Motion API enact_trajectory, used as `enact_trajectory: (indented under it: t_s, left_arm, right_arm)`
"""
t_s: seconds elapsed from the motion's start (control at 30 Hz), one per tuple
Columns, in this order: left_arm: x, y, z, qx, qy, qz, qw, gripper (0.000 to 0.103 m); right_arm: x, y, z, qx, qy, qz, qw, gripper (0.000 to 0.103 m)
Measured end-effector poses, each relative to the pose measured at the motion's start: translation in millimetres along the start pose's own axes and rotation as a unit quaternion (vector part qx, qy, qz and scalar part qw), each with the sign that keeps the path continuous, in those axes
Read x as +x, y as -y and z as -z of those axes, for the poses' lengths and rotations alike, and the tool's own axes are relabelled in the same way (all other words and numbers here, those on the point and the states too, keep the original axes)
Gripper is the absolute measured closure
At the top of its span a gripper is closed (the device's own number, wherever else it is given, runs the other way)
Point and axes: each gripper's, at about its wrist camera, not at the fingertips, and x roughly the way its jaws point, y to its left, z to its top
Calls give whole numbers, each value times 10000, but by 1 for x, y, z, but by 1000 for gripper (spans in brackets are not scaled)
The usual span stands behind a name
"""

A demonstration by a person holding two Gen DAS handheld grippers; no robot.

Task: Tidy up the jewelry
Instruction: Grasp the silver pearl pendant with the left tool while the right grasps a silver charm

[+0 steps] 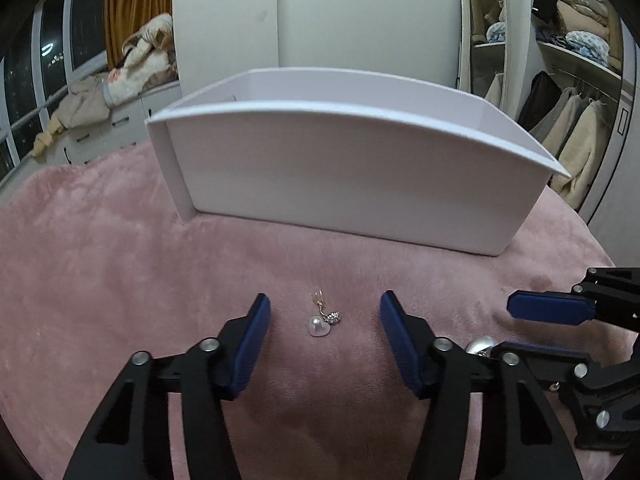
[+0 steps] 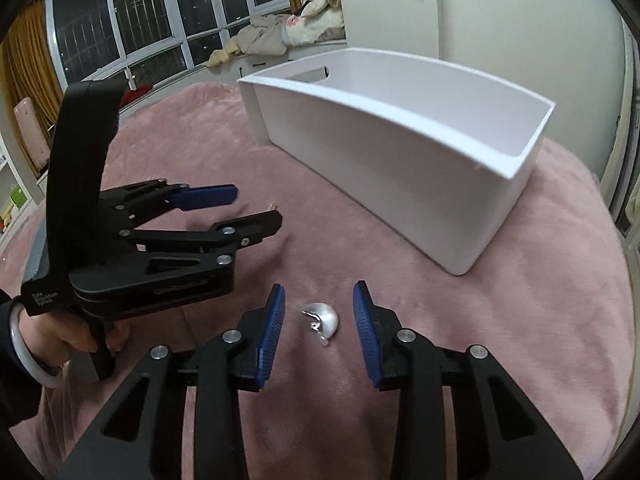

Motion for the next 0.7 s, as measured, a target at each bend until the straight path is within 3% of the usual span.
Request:
enact_trajectory:
  t_s: [0.27,0.4,0.47,0.7]
  left_arm:
    - [17,-4,5,-94,-281,85,9995,62]
    - [21,-8,6,-196,-319,149,9992,80]
    - [23,-8,7,-212,-333,193,9990,82]
    - [22,-14,8,-328,-318,303,9985,82]
  right_arm:
    - [18,-2,7,27,-288,209,9994,69]
    - [24,-1,6,83,-377,205,9990,74]
    - [26,-1,7,92,-429,174,9989,81]
    - [22,9,12,327,-418,-18,9986,85]
